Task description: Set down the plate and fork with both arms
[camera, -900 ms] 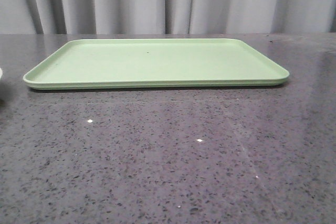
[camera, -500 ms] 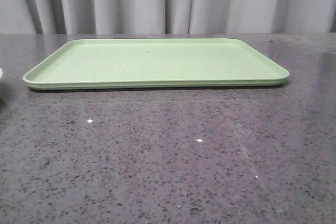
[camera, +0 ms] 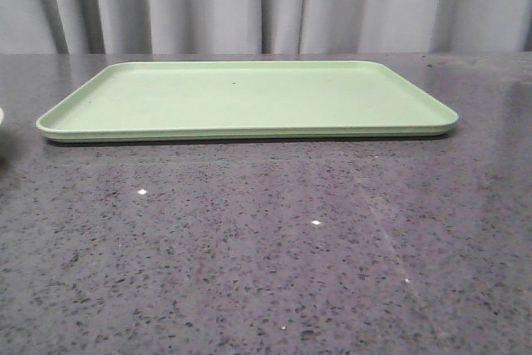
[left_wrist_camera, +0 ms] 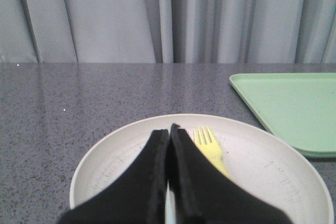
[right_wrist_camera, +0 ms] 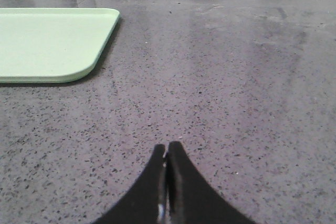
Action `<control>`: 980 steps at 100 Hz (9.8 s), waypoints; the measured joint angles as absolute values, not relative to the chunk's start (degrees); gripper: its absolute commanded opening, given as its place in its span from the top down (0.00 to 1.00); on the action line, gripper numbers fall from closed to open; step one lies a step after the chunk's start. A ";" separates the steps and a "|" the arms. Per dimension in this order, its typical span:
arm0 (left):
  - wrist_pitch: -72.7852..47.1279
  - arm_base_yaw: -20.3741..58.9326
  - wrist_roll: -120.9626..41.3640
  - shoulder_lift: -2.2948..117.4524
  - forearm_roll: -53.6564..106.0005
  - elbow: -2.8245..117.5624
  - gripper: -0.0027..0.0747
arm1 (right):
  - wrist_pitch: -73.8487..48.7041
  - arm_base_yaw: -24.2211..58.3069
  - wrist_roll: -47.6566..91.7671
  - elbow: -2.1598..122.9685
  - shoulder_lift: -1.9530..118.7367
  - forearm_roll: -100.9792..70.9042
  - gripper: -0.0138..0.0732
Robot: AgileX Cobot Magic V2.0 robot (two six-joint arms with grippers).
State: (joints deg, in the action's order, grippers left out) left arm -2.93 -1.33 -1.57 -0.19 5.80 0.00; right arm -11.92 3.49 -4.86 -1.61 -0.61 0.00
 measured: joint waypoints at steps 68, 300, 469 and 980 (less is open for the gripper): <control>-13.55 -1.33 -1.57 0.76 6.02 15.68 0.99 | -18.18 3.49 -4.86 11.62 2.73 -0.41 0.92; -45.23 -16.79 -1.57 47.85 2.12 49.09 0.42 | -36.66 3.49 -4.86 37.85 32.63 -1.82 0.24; -49.29 -17.00 -1.57 73.74 2.99 49.66 0.99 | -36.97 3.49 -4.86 37.85 32.63 -1.82 0.24; -33.66 -3.11 -8.08 43.63 18.20 43.45 0.75 | -55.59 27.23 -10.12 95.34 91.16 -3.50 0.24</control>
State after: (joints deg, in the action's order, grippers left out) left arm -33.66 -3.11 -8.08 43.63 18.20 43.45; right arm -55.59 27.23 -10.12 95.34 91.16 -3.50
